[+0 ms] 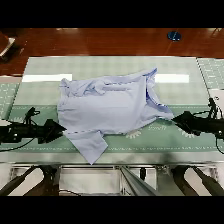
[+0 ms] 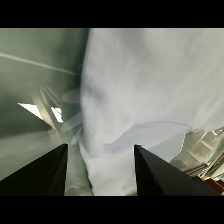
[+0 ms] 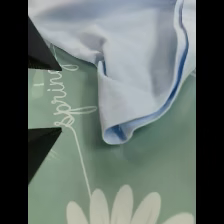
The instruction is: Fold the shirts.
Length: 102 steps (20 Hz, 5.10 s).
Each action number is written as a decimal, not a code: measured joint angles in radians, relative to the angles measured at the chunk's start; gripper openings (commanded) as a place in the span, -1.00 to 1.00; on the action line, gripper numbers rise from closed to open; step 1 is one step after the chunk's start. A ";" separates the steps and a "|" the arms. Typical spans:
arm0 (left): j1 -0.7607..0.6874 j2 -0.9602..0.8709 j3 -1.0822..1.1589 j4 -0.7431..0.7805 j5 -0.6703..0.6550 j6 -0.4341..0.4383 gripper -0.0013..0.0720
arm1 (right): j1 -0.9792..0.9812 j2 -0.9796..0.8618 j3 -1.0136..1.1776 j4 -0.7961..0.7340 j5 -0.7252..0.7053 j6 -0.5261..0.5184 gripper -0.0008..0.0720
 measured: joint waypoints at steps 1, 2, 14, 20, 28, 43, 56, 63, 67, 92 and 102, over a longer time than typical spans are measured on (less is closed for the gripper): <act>-0.026 0.000 -0.017 -0.027 0.038 0.010 -0.10 | -0.001 0.004 -0.005 0.003 -0.002 -0.002 0.16; -0.056 0.000 -0.030 -0.048 0.072 0.017 -0.68 | -0.002 0.008 -0.006 0.006 -0.008 -0.002 0.15; -0.183 -0.002 -0.058 -0.115 0.225 0.058 -0.89 | -0.002 -0.115 0.057 -0.162 0.002 0.115 0.15; -0.185 -0.002 -0.058 -0.115 0.232 0.061 -0.89 | -0.002 -0.278 0.093 0.042 -0.037 0.016 0.15; -0.186 -0.002 -0.045 -0.132 0.237 0.061 -0.89 | 0.065 -0.425 0.174 0.129 -0.076 -0.045 -0.93; -0.177 0.209 1.101 -0.288 0.130 0.043 -0.89 | 0.099 -0.079 1.223 0.000 0.195 0.062 -0.93; -0.179 0.634 1.330 0.453 -0.010 -0.177 -0.89 | 0.100 0.427 1.293 -0.402 0.345 0.222 -0.93; -0.179 0.643 1.041 0.519 -0.018 -0.247 -0.89 | 0.100 0.429 1.039 -0.252 0.338 0.206 -0.93; -0.180 0.539 0.773 0.379 0.125 -0.248 -0.89 | 0.101 0.311 0.836 -0.124 0.269 0.127 -0.93; -0.368 -0.484 0.906 0.154 0.430 -0.238 -0.89 | 0.221 -0.867 1.111 0.147 0.030 0.052 -0.93; -0.340 -0.496 0.831 0.217 0.050 -0.118 0.40 | 0.201 -0.863 0.995 -0.059 0.224 0.041 0.19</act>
